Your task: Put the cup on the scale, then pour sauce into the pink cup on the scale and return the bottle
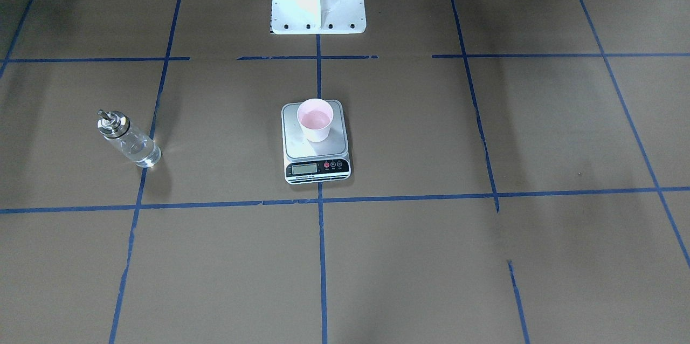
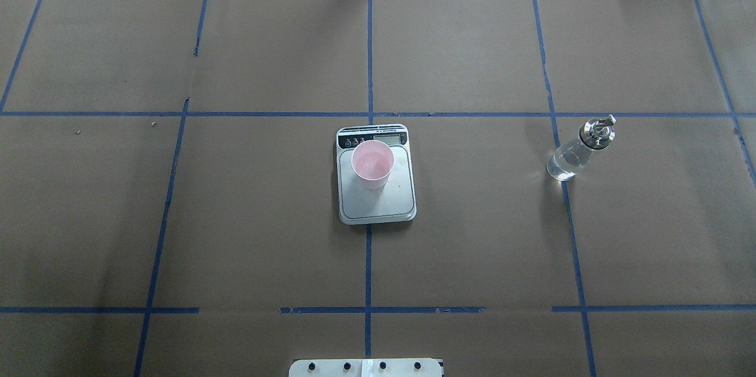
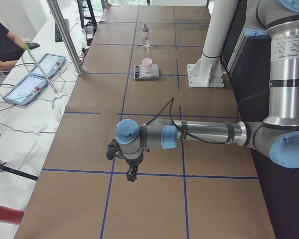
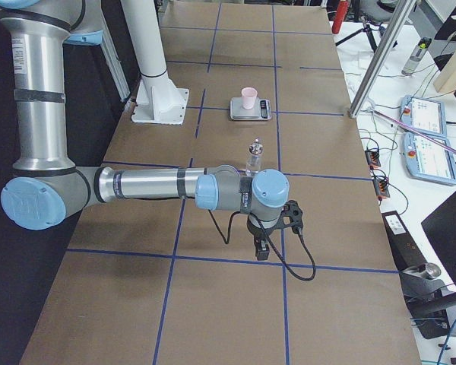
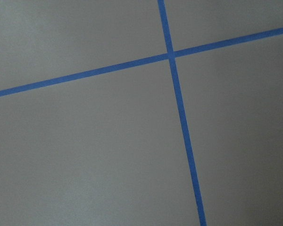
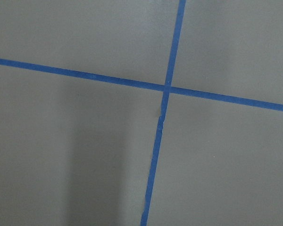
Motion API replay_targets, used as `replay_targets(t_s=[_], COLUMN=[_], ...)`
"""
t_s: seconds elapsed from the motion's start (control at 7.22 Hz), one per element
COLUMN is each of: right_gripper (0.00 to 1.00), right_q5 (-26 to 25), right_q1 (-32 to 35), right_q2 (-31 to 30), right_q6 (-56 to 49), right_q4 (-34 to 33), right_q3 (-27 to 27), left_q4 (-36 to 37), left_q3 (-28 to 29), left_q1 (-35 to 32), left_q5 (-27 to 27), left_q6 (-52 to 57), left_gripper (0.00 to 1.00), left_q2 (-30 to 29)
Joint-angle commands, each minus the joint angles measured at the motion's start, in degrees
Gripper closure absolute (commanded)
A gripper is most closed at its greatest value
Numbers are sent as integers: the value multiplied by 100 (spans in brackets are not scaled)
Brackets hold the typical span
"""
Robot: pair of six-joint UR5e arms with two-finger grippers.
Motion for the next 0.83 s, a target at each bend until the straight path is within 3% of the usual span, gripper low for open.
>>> replay_targets(t_s=[0.0,0.69], right_gripper=[0,0], right_q5=[51,16], right_q1=[0,0], right_q2=[-4,-4], right_q6=[-1,-1], right_q4=[0,8], right_q3=[-7,-50], left_q4=[-9,-9], left_q3=[51,104], left_q1=[0,0], left_q5=[15,32], left_q6=[-27,-35], left_gripper=[0,0], left_q2=[-25,-60])
